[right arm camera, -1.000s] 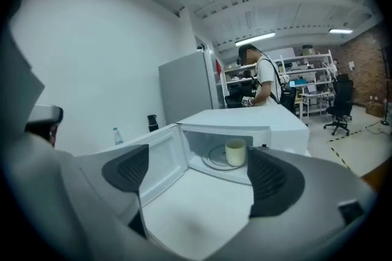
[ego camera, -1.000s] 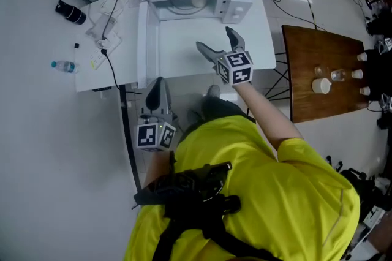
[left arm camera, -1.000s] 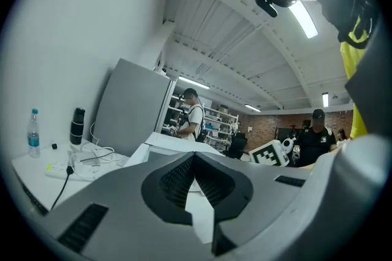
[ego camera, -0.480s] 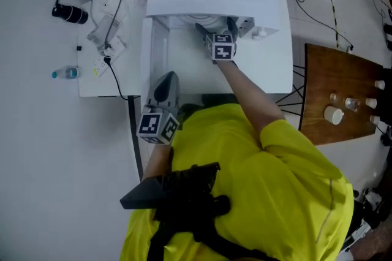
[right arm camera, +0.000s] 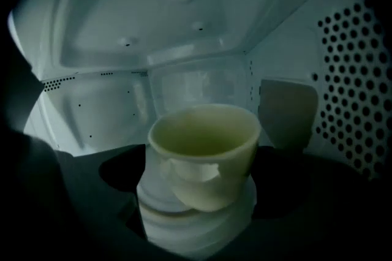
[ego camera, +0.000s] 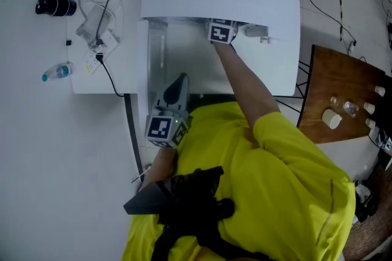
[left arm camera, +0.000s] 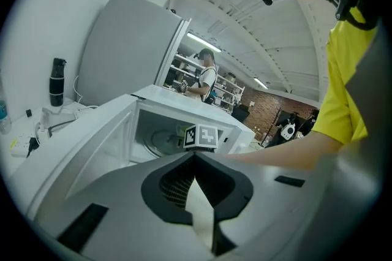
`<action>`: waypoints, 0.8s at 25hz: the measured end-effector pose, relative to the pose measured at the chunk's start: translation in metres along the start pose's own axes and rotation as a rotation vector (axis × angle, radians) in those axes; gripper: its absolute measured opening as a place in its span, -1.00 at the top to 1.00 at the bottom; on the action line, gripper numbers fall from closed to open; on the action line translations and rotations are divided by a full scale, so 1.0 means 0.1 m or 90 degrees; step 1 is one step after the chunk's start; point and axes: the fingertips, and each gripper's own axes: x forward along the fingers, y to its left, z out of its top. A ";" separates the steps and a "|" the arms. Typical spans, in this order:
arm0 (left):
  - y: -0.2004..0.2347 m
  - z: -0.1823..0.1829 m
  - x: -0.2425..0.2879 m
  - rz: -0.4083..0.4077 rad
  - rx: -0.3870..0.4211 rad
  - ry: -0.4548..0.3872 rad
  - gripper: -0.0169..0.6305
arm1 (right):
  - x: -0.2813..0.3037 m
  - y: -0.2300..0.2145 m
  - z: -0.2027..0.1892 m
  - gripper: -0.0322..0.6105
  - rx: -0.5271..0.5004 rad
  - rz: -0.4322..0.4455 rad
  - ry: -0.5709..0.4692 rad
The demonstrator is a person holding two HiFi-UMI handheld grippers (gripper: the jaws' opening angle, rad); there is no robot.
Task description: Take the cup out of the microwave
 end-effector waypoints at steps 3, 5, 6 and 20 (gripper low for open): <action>0.03 0.00 0.01 0.004 -0.010 0.004 0.96 | 0.14 -0.05 0.02 -0.80 -0.022 -0.014 -0.011; 0.08 -0.01 0.02 0.012 -0.012 0.002 0.96 | 0.20 -0.09 0.03 -0.61 -0.047 -0.024 -0.017; 0.11 -0.03 0.02 0.017 -0.014 0.002 0.96 | 0.21 -0.09 0.04 -0.54 -0.060 -0.022 -0.018; 0.21 0.04 0.10 0.020 0.014 -0.006 0.96 | -0.84 0.37 -0.34 -0.52 -0.115 0.130 -0.032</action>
